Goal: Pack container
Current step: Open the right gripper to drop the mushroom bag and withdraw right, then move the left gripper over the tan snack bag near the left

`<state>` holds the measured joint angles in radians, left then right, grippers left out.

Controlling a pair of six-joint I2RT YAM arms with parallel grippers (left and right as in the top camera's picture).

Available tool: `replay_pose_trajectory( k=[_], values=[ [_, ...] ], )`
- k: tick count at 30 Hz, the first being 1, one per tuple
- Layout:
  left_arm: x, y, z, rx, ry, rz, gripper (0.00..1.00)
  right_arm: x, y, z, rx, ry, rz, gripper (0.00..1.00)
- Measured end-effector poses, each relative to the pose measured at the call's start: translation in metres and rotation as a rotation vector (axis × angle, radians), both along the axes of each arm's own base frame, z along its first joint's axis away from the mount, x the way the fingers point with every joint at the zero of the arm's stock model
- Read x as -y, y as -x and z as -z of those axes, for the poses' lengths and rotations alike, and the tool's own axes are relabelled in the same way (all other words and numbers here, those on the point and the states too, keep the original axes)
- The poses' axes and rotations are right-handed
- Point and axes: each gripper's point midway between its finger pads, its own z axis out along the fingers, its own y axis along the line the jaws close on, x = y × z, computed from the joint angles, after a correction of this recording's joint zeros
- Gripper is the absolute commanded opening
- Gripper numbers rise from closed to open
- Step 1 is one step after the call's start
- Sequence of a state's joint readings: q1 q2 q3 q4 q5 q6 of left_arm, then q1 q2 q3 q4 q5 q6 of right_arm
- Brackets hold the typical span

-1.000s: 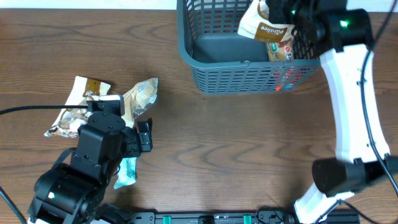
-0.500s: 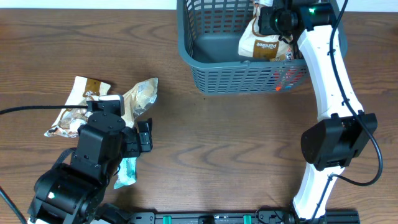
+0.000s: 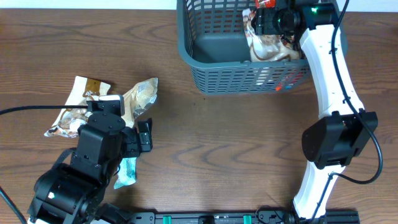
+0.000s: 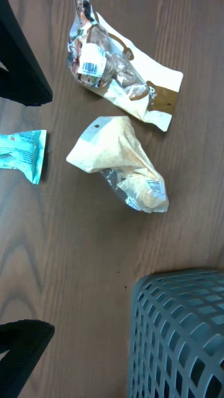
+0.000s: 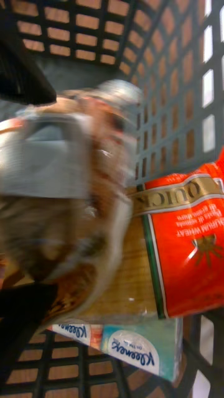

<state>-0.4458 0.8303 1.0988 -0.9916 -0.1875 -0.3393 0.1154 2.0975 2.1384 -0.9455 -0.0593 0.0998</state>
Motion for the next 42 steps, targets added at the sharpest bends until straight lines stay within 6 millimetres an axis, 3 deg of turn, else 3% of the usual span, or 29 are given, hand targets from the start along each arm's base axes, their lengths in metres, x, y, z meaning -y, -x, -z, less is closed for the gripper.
replay_pose_trajectory(
  k=[4,7,11,16,20,23,26,28,31,37,40,42],
  values=[
    [0.000,0.000,0.000,0.000,0.000,0.000,0.99,0.003,-0.004,-0.009,0.022,-0.013,-0.003,0.99],
    [0.000,0.000,0.000,0.000,0.000,0.000,0.99,0.004,-0.011,-0.034,0.079,-0.042,-0.013,0.99],
    [0.000,0.000,0.000,0.000,0.000,0.000,0.99,-0.001,-0.016,-0.094,0.209,-0.094,-0.046,0.99],
    [0.000,0.000,0.000,0.000,0.000,0.000,0.99,-0.014,-0.008,-0.166,0.368,-0.158,-0.114,0.99],
    [0.000,0.000,0.000,0.000,0.000,0.000,0.99,-0.018,0.007,-0.196,0.412,-0.185,-0.140,0.99],
    [0.000,0.000,0.000,0.000,0.000,0.000,0.99,-0.007,0.016,-0.216,0.445,-0.177,-0.116,0.99],
    [0.000,0.000,0.000,0.000,0.000,0.000,0.99,0.034,0.023,-0.232,0.481,-0.126,-0.010,0.99],
    [0.000,0.000,0.000,0.000,0.000,0.000,0.99,0.076,0.030,-0.234,0.473,-0.077,0.099,0.99],
    [0.000,0.000,0.000,0.000,0.000,0.000,0.99,0.143,0.046,-0.220,0.407,-0.012,0.265,0.99],
    [0.000,0.000,0.000,0.000,0.000,0.000,0.99,0.269,0.101,-0.189,0.261,0.020,0.602,0.99],
    [0.000,0.000,0.000,0.002,0.001,0.000,0.99,0.313,0.127,-0.186,0.244,0.011,0.720,0.99],
    [0.001,-0.002,-0.003,0.014,0.007,0.001,0.99,0.330,0.140,-0.183,0.233,-0.003,0.763,0.99]
  ],
)
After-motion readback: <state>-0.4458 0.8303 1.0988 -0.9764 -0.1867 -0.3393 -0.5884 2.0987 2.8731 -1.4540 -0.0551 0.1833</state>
